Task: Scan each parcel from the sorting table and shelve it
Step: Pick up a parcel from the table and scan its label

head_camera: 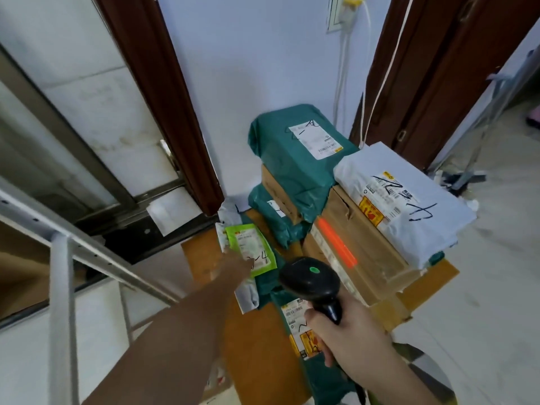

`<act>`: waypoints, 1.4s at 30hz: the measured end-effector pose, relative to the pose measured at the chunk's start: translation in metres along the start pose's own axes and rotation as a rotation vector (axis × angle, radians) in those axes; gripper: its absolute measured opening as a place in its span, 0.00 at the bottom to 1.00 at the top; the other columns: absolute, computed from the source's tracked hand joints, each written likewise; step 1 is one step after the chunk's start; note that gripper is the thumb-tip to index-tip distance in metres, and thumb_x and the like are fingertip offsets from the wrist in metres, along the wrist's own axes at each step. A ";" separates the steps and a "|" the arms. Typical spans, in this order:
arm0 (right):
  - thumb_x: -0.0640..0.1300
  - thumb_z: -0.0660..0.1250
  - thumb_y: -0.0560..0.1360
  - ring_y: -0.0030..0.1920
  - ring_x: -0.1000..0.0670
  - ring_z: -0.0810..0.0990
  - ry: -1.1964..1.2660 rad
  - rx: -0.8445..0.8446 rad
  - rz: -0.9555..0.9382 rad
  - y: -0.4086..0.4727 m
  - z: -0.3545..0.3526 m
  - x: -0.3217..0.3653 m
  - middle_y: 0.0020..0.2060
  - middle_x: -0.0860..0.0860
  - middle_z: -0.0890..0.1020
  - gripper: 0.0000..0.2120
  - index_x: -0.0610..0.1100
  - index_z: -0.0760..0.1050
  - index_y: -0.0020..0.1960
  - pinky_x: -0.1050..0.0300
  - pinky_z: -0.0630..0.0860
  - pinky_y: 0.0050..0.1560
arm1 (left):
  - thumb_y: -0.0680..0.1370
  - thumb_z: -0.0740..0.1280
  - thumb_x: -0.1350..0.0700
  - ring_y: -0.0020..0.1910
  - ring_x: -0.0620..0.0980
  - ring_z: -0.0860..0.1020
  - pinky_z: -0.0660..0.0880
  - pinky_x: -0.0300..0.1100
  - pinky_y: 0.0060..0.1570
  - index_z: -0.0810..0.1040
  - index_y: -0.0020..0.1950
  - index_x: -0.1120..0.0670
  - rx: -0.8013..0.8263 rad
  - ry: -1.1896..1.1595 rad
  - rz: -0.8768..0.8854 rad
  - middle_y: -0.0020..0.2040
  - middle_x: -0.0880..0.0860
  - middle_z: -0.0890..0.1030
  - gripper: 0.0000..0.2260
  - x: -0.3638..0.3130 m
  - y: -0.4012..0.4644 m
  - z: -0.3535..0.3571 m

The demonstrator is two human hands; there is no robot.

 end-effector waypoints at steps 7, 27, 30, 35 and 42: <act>0.45 0.67 0.79 0.26 0.55 0.77 -0.016 -0.032 0.051 0.016 -0.003 -0.013 0.28 0.50 0.77 0.06 0.56 0.74 0.52 0.54 0.81 0.36 | 0.72 0.65 0.36 0.55 0.60 0.83 0.82 0.56 0.54 0.75 0.63 0.57 0.001 -0.134 -0.069 0.59 0.58 0.82 0.29 0.034 0.083 0.054; 0.40 0.65 0.80 0.26 0.49 0.74 0.088 -0.126 -0.236 -0.013 0.016 0.060 0.33 0.42 0.74 0.04 0.48 0.72 0.50 0.63 0.75 0.27 | 0.70 0.72 0.72 0.51 0.59 0.85 0.81 0.57 0.57 0.81 0.62 0.59 0.231 -0.864 0.305 0.51 0.55 0.87 0.22 -0.031 -0.099 -0.088; 0.39 0.64 0.79 0.23 0.51 0.73 0.109 -0.191 -0.284 -0.024 0.015 0.075 0.31 0.42 0.75 0.03 0.46 0.72 0.50 0.66 0.72 0.25 | 0.65 0.74 0.70 0.56 0.60 0.84 0.80 0.61 0.59 0.79 0.64 0.52 0.284 -0.902 0.419 0.54 0.56 0.87 0.29 -0.045 -0.117 -0.097; 0.40 0.64 0.79 0.25 0.50 0.74 0.102 -0.244 -0.277 -0.028 0.014 0.086 0.29 0.43 0.75 0.01 0.43 0.72 0.48 0.67 0.72 0.24 | 0.61 0.74 0.66 0.59 0.58 0.83 0.78 0.61 0.61 0.80 0.62 0.46 0.266 -0.885 0.532 0.56 0.52 0.87 0.31 -0.066 -0.134 -0.105; 0.40 0.64 0.78 0.22 0.52 0.72 0.113 -0.279 -0.264 -0.023 0.011 0.089 0.27 0.45 0.74 0.06 0.37 0.73 0.46 0.67 0.71 0.23 | 0.68 0.69 0.77 0.46 0.54 0.82 0.76 0.45 0.43 0.78 0.63 0.59 0.263 -0.887 0.574 0.45 0.52 0.86 0.26 -0.081 -0.152 -0.114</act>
Point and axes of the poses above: each hand's wrist, its own y-axis towards the middle knuckle, its own z-axis out of the palm, x = y × z, the point moved 1 cm from there along y, towards the middle knuckle
